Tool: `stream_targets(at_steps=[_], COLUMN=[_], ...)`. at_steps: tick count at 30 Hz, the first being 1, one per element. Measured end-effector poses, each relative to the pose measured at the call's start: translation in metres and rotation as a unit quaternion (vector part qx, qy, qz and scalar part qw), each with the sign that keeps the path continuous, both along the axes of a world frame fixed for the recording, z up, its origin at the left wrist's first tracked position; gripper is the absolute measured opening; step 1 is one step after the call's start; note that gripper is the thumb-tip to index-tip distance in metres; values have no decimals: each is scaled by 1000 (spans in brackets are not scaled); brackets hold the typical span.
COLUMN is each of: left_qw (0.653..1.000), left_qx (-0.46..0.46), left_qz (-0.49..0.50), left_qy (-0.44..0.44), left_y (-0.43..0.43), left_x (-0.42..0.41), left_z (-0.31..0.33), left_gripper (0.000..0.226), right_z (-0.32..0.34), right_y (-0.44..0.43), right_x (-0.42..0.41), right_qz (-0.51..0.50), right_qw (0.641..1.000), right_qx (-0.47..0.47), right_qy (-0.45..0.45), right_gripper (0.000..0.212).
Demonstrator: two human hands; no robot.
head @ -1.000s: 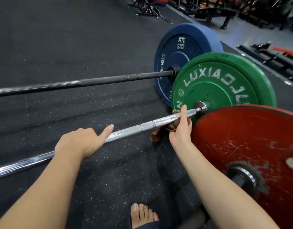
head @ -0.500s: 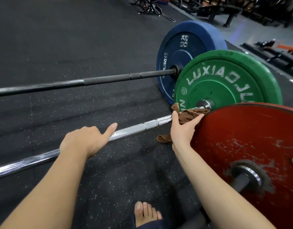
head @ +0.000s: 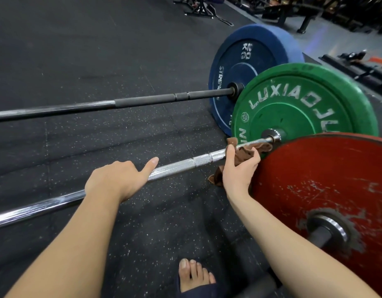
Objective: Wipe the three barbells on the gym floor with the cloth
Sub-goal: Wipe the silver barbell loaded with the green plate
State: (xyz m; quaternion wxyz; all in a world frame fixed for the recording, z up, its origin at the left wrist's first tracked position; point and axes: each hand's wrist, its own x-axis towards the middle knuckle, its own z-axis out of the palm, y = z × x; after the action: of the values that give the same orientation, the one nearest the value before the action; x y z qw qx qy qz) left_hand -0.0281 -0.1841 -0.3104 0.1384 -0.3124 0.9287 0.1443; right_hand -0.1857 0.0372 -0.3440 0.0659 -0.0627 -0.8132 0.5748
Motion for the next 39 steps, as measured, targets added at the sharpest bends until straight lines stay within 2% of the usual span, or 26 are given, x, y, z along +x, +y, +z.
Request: stream_targets(at_steps=[8,14,19,24,30,35,39], left_qw=[1000,1000,1000,1000,1000,1000,1000], left_qx=[-8,-3,-2,-5,-9,-13,-14], left_qz=[-5,-8,-8,-5,-7,-4,-2], left_qy=[-1,3,2,2,5,11,12], left_y=[1,1,0,0,1,1,2], left_x=[0,0,0,0,0,0,1], left_z=[0,1,-1,-1,-1,-1,0], left_gripper=[98,96,97,97,96,95,94], right_z=[8,0,-1,3,5,6,-4], right_y=[-1,12,21,21,23,27,29], right_x=[-24,-39,-34,-37,-48,-50,-42], right_qz=[-54,-73,-82,-107,-83,-59,-18], right_qw=[997,995,991,954,909,896,868], right_qx=[-28,-41,-81,-246,-368,-390,-423], right_qy=[-43,-51,-64,-130,-179,-203,-259], right_gripper=[92,92,56,31,50,56,78])
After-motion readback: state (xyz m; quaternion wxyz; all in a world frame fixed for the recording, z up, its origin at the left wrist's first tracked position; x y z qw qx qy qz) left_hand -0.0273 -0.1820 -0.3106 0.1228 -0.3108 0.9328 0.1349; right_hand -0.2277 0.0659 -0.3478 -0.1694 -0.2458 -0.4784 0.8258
